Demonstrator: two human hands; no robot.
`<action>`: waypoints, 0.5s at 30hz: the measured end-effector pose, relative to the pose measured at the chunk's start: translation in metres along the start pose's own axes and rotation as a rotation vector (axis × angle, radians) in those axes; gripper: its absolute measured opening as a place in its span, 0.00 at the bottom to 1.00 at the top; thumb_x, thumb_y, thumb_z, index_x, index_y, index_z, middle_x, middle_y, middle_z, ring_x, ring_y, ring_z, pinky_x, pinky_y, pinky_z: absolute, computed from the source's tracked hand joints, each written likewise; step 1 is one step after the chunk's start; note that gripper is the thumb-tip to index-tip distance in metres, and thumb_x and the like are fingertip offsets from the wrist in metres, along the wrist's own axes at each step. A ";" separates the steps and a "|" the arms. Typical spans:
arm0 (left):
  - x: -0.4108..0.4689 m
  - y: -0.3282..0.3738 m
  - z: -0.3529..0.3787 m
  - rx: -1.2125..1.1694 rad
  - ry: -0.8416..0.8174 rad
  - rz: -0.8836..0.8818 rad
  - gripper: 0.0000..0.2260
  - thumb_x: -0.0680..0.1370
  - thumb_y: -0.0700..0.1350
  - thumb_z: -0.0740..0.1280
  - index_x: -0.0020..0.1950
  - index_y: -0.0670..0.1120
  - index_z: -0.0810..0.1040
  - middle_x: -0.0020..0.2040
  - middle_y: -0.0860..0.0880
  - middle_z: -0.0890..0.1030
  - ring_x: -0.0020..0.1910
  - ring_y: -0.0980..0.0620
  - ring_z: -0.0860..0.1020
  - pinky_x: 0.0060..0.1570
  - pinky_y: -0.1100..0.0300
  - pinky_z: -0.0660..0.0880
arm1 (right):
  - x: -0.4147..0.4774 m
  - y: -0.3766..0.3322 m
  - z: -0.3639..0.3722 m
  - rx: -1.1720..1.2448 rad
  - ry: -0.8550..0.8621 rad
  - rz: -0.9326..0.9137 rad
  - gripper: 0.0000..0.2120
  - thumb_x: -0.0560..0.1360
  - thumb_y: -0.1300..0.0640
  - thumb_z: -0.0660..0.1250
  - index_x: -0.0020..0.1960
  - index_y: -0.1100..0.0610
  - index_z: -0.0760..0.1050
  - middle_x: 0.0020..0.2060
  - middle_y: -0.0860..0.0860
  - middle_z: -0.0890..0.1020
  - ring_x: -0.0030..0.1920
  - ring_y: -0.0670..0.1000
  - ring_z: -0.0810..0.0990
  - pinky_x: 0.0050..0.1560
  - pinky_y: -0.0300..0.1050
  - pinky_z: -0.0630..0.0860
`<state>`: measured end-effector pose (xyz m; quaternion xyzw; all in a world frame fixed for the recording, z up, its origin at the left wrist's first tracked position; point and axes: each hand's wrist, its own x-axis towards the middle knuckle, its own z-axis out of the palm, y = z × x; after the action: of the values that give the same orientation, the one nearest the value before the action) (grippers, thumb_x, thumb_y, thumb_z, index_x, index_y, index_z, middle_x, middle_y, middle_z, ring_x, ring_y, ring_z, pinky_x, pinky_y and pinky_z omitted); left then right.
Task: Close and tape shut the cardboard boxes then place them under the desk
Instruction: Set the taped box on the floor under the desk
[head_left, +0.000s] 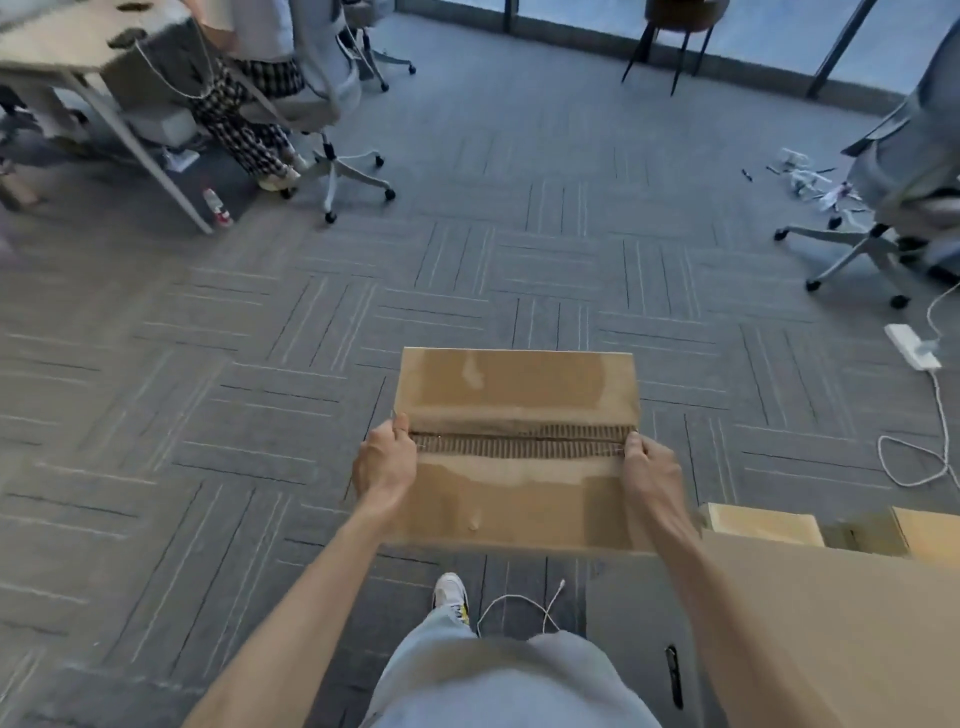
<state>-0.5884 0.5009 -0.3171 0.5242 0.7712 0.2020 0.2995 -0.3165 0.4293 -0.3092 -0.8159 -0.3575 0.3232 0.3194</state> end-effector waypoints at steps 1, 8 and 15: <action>0.018 0.017 0.003 0.010 -0.017 0.033 0.19 0.84 0.51 0.49 0.47 0.43 0.75 0.44 0.44 0.79 0.43 0.45 0.74 0.42 0.55 0.67 | 0.016 -0.005 0.000 0.021 0.023 0.023 0.21 0.84 0.52 0.50 0.42 0.60 0.75 0.38 0.52 0.79 0.39 0.50 0.75 0.35 0.45 0.68; 0.125 0.139 0.068 0.063 -0.207 0.206 0.20 0.84 0.53 0.50 0.53 0.43 0.77 0.47 0.45 0.81 0.47 0.44 0.78 0.44 0.53 0.72 | 0.127 -0.011 -0.027 0.113 0.219 0.233 0.22 0.84 0.50 0.50 0.45 0.60 0.77 0.41 0.53 0.80 0.41 0.51 0.76 0.41 0.49 0.68; 0.200 0.293 0.177 0.107 -0.320 0.340 0.20 0.82 0.56 0.51 0.48 0.45 0.77 0.44 0.46 0.81 0.43 0.46 0.78 0.45 0.49 0.76 | 0.270 0.002 -0.083 0.228 0.308 0.397 0.26 0.83 0.42 0.49 0.48 0.59 0.78 0.45 0.55 0.80 0.47 0.56 0.77 0.46 0.49 0.69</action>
<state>-0.3224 0.7943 -0.3146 0.6870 0.6240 0.1229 0.3515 -0.1089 0.6170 -0.3428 -0.8683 -0.0991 0.2899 0.3900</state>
